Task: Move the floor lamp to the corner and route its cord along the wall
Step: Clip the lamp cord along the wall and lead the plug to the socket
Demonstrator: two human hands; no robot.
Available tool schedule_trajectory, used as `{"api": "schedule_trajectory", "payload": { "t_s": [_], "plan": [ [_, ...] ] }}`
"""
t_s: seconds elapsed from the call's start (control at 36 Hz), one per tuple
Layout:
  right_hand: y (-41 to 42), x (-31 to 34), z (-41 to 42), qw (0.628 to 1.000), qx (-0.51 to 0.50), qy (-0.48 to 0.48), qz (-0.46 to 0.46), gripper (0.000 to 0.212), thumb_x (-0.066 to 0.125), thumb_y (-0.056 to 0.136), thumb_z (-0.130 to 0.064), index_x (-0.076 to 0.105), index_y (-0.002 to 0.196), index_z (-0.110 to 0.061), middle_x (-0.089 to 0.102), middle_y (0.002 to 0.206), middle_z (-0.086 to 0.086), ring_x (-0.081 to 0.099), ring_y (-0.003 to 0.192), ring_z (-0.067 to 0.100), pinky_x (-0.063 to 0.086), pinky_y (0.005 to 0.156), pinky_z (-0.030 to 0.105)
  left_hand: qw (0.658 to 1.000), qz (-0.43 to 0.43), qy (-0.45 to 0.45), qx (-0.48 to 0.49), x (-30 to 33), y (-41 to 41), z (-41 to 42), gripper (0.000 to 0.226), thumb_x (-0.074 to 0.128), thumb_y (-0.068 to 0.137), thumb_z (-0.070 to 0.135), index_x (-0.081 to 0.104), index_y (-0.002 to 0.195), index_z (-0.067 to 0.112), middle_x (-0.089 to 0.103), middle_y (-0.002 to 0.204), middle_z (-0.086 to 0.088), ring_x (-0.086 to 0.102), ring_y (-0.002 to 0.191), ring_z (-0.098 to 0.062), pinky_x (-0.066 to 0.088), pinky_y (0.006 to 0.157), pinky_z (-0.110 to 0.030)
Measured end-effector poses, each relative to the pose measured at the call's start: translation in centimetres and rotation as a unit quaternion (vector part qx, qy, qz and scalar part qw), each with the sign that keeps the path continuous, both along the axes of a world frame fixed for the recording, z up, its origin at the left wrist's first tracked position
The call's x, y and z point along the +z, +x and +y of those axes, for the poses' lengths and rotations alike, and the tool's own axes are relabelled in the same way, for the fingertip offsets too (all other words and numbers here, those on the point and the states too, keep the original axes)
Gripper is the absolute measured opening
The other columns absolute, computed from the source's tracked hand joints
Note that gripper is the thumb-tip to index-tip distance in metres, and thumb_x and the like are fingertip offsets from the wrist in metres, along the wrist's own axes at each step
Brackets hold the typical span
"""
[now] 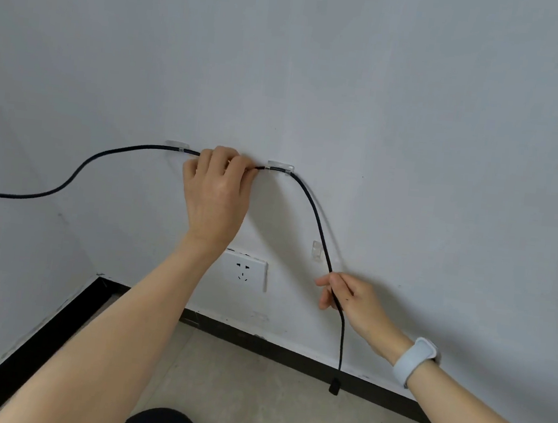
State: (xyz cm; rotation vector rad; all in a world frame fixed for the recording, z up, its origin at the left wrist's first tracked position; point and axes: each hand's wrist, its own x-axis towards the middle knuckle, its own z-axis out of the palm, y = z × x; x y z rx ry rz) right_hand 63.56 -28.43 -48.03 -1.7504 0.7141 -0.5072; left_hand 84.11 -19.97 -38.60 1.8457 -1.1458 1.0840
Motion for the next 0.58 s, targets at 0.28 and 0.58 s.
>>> {"api": "schedule_trajectory", "payload": {
  "t_s": [0.28, 0.58],
  "plan": [
    [2.1, 0.3, 0.0, 0.997, -0.068, 0.023, -0.007, 0.031, 0.052, 0.091, -0.026, 0.065, 0.066, -0.015, 0.049, 0.052, -0.002, 0.042, 0.041, 0.002, 0.037, 0.050, 0.015, 0.934, 0.318, 0.084, -0.137, -5.1, -4.5, 1.4, 0.013, 0.064, 0.086, 0.028, 0.067, 0.093, 0.017, 0.061, 0.089, 0.008, 0.059, 0.089, -0.017, 0.040, 0.096, -0.044],
    [3.5, 0.2, -0.7, 0.990, -0.140, -0.018, -0.006, 0.037, 0.057, 0.086, -0.030, 0.062, 0.051, -0.022, 0.050, 0.044, -0.004, 0.044, 0.042, 0.006, 0.037, 0.053, 0.026, 0.927, 0.338, 0.078, -0.144, -4.3, -6.1, -1.6, 0.011, 0.066, 0.082, 0.030, 0.070, 0.080, 0.020, 0.068, 0.074, 0.005, 0.061, 0.071, -0.015, 0.047, 0.085, -0.045]
  ]
}}
